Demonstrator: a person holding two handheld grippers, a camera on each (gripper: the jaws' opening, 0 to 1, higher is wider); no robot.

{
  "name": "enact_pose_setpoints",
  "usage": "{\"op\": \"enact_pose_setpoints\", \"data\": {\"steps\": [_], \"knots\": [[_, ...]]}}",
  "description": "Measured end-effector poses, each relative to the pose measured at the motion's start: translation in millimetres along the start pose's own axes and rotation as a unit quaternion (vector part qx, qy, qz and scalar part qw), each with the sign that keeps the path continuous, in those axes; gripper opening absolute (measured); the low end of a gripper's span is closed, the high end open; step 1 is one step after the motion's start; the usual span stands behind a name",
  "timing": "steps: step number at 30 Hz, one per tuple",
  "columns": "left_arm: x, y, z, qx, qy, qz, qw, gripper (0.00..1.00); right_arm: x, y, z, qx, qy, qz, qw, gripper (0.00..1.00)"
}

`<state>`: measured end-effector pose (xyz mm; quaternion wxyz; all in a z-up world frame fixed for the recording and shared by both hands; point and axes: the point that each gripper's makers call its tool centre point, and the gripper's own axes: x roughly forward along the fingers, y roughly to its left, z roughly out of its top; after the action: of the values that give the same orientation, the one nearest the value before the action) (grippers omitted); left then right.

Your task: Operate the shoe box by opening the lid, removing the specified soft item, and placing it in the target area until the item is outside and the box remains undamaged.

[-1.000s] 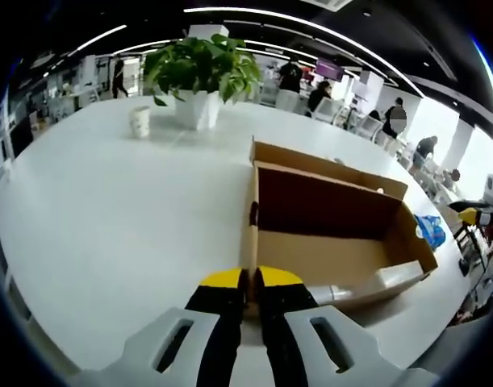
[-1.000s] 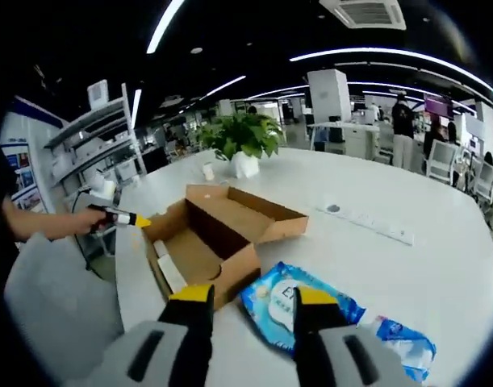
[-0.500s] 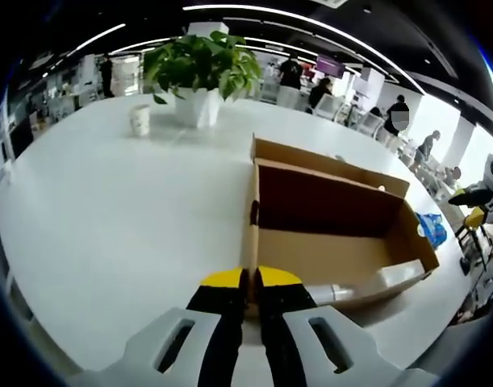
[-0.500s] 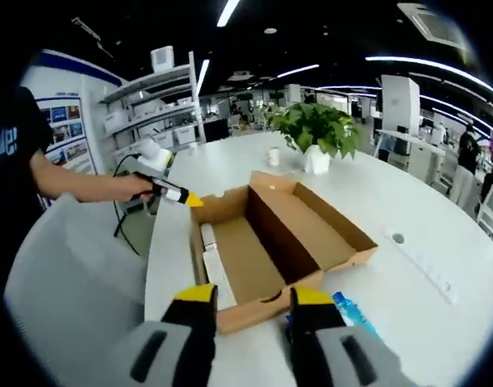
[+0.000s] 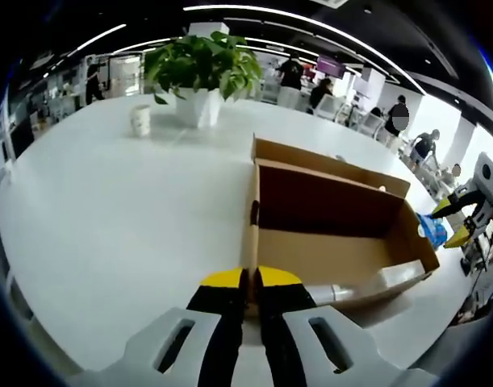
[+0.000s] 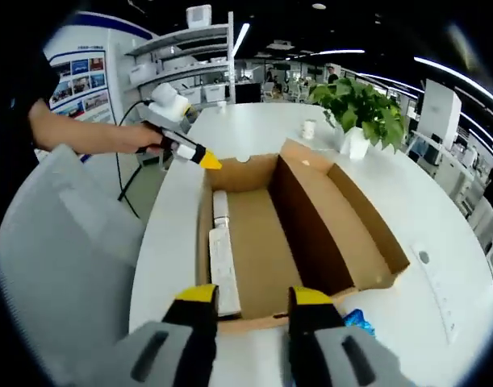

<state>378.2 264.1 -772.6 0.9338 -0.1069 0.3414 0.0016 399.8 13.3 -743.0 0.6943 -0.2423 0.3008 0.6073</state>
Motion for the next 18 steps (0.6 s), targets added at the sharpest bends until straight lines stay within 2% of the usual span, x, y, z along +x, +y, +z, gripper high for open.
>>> {"op": "enact_pose_setpoints", "data": {"steps": [5,7,10,18], "knots": [[0.3,-1.1,0.1,0.007,0.001,0.003,1.0000,0.03,15.4,2.3,-4.3,-0.003,0.014,0.006,0.9999,0.31],[0.2,-0.7,0.0,0.006,0.000,0.003,1.0000,0.03,22.2,3.5,-10.7,-0.021,0.033,0.007,0.9992,0.31],[0.5,-0.3,0.1,0.003,0.000,0.002,1.0000,0.03,31.3,7.2,-16.5,-0.024,0.047,0.014,0.9985,0.31],[0.6,0.0,0.1,0.003,0.000,0.002,1.0000,0.03,44.0,3.1,-23.3,-0.013,0.059,0.017,0.9981,0.29]]}}
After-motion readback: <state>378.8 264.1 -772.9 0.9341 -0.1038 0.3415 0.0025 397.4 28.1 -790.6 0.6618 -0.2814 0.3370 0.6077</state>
